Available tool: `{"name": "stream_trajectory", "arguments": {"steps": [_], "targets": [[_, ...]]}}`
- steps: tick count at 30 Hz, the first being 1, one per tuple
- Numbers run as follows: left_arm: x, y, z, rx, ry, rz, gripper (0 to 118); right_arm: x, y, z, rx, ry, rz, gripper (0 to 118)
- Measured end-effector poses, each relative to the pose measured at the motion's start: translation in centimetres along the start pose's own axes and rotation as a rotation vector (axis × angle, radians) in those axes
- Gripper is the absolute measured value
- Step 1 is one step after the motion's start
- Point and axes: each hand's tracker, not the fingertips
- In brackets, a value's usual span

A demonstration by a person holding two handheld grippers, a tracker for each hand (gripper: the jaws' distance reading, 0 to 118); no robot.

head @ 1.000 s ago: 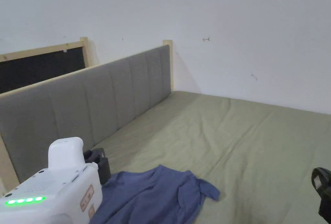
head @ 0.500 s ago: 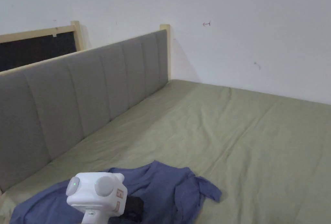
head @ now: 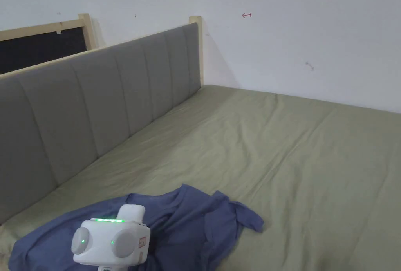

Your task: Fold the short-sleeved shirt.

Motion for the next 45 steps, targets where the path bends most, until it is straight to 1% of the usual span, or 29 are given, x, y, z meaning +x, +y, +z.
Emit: {"name": "stream_trajectory", "arguments": {"steps": [1,3,5,7,9,11,14,15,16,18,20,22,23,26,27,29,31,32,33,34,36,38,40,41,42,43,44,45], "targets": [[-0.8,-0.3,0.8,0.002,0.016,0.037,3,0.0,-0.1,0.3,0.002,0.004,0.003,0],[-2.6,-0.5,2.2,0.021,-0.099,0.119,3,0.1,0.0,0.8,0.004,0.007,0.013,0],[-4.8,0.5,2.4,0.059,-0.080,0.090,3,0.3,0.2,1.3,0.006,0.009,0.022,0],[-5.5,2.5,5.1,0.124,-0.052,0.038,3,0.7,0.4,1.9,0.010,0.005,0.027,0],[-4.2,3.7,8.7,0.181,-0.067,0.025,3,1.0,0.6,2.6,0.019,0.000,0.020,0],[-4.4,5.7,12.9,0.304,-0.109,0.029,3,1.6,0.9,3.5,0.050,-0.006,-0.010,0],[-1.6,7.8,20.7,0.509,-0.145,-0.008,3,2.2,1.3,5.1,0.105,-0.019,-0.062,0],[-0.4,8.8,23.1,0.557,-0.189,-0.039,3,2.4,1.5,5.6,0.120,-0.021,-0.077,0],[2.5,9.5,26.6,0.614,-0.224,-0.080,3,2.7,1.7,6.2,0.139,-0.024,-0.092,0],[6.9,11.0,31.2,0.676,-0.296,-0.159,3,3.4,1.9,7.3,0.174,-0.032,-0.113,0],[11.0,12.3,34.6,0.710,-0.433,-0.237,3,4.1,2.1,8.8,0.207,-0.041,-0.129,0],[15.4,13.0,36.9,0.696,-0.706,-0.295,3,5.2,2.0,10.3,0.237,-0.062,-0.140,0],[18.1,13.0,37.5,0.696,-0.778,-0.314,3,5.7,2.0,11.2,0.249,-0.072,-0.144,0],[26.0,12.8,38.2,0.688,-0.869,-0.376,3,7.2,2.1,14.5,0.290,-0.123,-0.150,0],[28.6,12.7,38.0,0.678,-0.899,-0.399,3,8.0,1.9,15.7,0.304,-0.156,-0.147,0],[33.4,12.5,36.4,0.637,-0.928,-0.444,3,9.9,1.3,17.7,0.324,-0.225,-0.140,0],[37.9,11.8,33.8,0.560,-0.963,-0.457,3,12.0,0.5,19.6,0.334,-0.300,-0.147,0],[39.5,11.6,32.0,0.520,-0.963,-0.466,3,12.9,0.0,20.2,0.331,-0.325,-0.158,0],[41.6,11.1,30.0,0.462,-0.931,-0.496,3,14.1,-0.7,20.6,0.323,-0.345,-0.175,0],[43.7,10.5,27.6,0.374,-0.883,-0.523,3,15.1,-1.4,21.0,0.309,-0.366,-0.196,0],[46.8,9.3,21.9,0.102,-0.837,-0.531,3,16.9,-2.8,21.2,0.283,-0.398,-0.230,0],[49.1,6.8,14.7,-0.235,-0.846,-0.477,3,18.4,-4.5,20.8,0.245,-0.416,-0.267,0],[49.6,3.3,9.2,-0.458,-0.799,-0.390,3,19.4,-5.7,20.1,0.206,-0.413,-0.306,0],[49.5,1.6,7.2,-0.512,-0.762,-0.357,3,19.9,-6.4,19.6,0.194,-0.403,-0.321,0],[49.5,0.5,5.8,-0.537,-0.740,-0.339,6,20.1,-6.8,19.2,0.184,-0.395,-0.327,0],[49.2,-0.3,4.8,-0.544,-0.709,-0.327,17,20.4,-7.1,18.9,0.170,-0.390,-0.335,0],[48.8,-1.3,4.7,-0.535,-0.708,-0.311,43,20.5,-7.3,18.6,0.163,-0.386,-0.337,0],[48.4,-1.6,4.5,-0.529,-0.723,-0.312,90,20.5,-7.5,18.4,0.159,-0.380,-0.339,0]]}}
